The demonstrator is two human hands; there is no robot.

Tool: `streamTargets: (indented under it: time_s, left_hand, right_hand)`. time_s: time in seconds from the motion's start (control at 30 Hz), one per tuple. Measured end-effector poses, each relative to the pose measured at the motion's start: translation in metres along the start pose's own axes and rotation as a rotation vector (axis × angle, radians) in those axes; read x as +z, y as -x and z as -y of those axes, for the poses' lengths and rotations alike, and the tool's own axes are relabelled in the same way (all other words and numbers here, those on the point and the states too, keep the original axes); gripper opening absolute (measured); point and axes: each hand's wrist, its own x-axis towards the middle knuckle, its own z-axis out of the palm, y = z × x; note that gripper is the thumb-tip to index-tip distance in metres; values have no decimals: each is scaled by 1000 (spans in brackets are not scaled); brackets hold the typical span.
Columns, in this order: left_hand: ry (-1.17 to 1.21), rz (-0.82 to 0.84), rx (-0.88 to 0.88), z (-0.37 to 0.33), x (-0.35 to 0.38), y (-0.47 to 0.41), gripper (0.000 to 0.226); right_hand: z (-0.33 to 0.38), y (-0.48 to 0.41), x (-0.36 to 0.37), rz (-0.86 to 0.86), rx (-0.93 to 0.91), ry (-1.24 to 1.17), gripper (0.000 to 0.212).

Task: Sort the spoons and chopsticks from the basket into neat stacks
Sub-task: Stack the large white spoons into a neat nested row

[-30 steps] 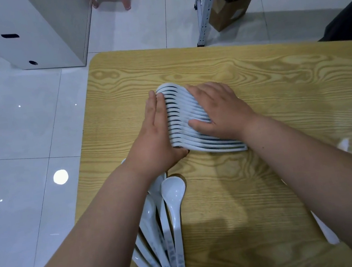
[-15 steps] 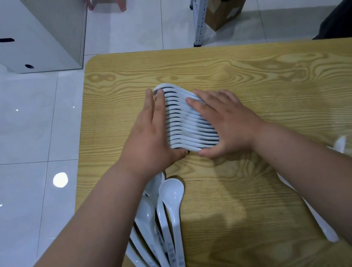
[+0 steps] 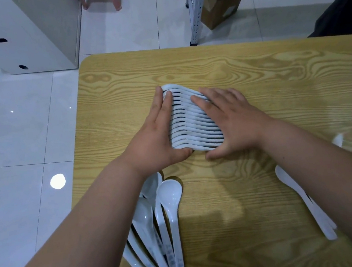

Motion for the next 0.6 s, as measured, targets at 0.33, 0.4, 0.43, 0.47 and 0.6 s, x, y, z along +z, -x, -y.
streamTargets:
  time_s: [0.33,0.4,0.43,0.47,0.6]
  left_hand:
    - [77,-14,-60,-10,3,-3,139]
    - [37,-14,-47,-13,7,-2,136]
    - [19,-17,-57,-14,8,-1,135]
    - [-5,-18,-61,-15,8,-1,134]
    - [-265,-29,64,-15,15,-3,130]
  right_hand:
    - [-17,-1,2,-47,-67,1,132]
    - [-20,1,3,-56,-79,-8,130]
    - [-21,2,3,-57,-85,-8,128]
    - [-22,2,3,-57,-89,-6,127]
    - [-20,4,4,-41,-60,16,124]
